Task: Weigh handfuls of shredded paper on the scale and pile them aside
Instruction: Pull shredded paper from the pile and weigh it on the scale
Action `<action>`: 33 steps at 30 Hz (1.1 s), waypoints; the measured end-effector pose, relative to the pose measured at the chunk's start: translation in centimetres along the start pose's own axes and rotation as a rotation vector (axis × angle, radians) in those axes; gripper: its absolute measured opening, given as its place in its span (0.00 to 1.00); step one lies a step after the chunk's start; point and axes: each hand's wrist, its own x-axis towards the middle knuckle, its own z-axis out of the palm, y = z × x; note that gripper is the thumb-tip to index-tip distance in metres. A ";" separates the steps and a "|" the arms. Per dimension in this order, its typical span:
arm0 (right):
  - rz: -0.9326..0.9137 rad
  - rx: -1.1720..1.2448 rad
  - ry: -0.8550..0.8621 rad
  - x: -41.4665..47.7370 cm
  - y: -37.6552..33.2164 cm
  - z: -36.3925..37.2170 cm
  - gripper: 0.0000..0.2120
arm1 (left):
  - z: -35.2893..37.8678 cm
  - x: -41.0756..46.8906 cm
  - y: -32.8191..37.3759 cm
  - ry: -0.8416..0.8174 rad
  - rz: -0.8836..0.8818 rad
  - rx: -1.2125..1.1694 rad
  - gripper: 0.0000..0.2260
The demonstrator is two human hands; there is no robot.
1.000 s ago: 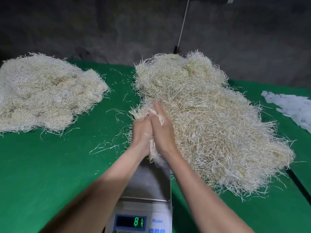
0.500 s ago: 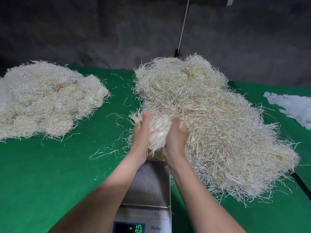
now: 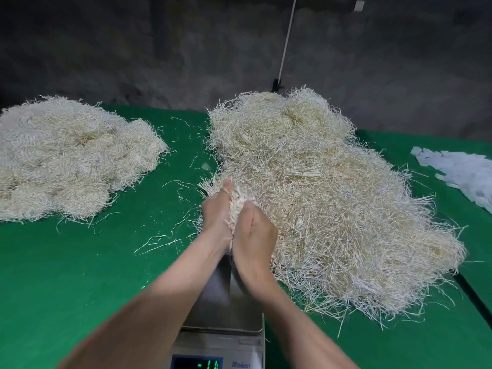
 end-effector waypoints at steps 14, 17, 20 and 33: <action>-0.040 -0.178 -0.250 1.9 2.0 -3.1 0.16 | -0.4 0.8 -3.2 -0.019 -0.113 0.054 0.19; -0.072 -0.055 -0.359 0.5 1.6 -5.1 0.13 | -1.6 2.4 -1.8 0.116 0.106 0.176 0.12; -0.088 -0.056 -0.387 1.4 0.7 -7.7 0.13 | -2.7 3.2 -1.3 0.172 0.268 0.272 0.09; 0.323 0.425 -0.082 5.1 -0.6 -3.1 0.10 | -1.1 -0.3 -1.0 -0.184 0.129 0.046 0.39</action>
